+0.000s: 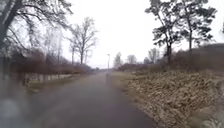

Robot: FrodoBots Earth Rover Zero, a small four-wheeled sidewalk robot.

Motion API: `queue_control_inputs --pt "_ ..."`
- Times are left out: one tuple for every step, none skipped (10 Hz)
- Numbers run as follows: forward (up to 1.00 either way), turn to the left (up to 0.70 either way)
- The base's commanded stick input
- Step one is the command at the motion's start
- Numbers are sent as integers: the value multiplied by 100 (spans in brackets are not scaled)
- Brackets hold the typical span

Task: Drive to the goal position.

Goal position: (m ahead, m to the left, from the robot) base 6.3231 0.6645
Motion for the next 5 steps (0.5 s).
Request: queue_control_inputs --pt "70 35" --pt "70 35" --pt "70 20" --pt "70 0" --pt "70 0"
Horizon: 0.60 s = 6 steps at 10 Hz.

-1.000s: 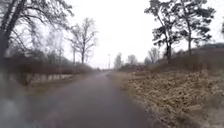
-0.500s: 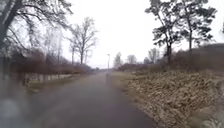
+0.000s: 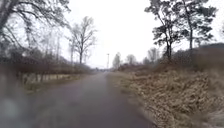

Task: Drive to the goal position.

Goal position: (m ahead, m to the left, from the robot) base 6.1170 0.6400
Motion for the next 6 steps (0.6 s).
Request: queue_control_inputs --pt "70 0" --pt "70 0" --pt "70 0" --pt "70 0" --pt "70 0" --pt "70 0"
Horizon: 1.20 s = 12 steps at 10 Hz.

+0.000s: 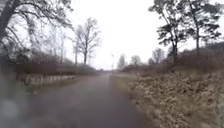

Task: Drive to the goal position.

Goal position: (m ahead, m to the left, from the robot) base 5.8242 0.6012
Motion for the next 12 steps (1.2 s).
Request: queue_control_inputs --pt "70 0" --pt "70 0" --pt "70 0" --pt "70 0" --pt "70 0" --pt "70 0" --pt "70 31" --pt "70 35" --pt "70 35" --pt "70 35" --pt "70 15" --pt "70 0"
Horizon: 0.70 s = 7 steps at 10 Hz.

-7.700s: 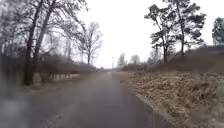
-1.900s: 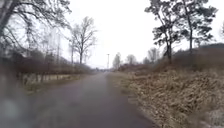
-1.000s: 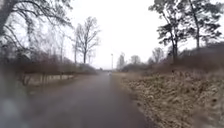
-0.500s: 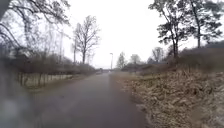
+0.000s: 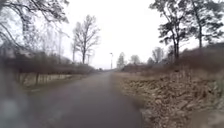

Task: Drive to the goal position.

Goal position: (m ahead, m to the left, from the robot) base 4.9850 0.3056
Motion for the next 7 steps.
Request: queue_control_inputs --pt "70 0" --pt "70 0" --pt "70 0" --pt "70 0" --pt "70 0" --pt "70 0" --pt "70 0"
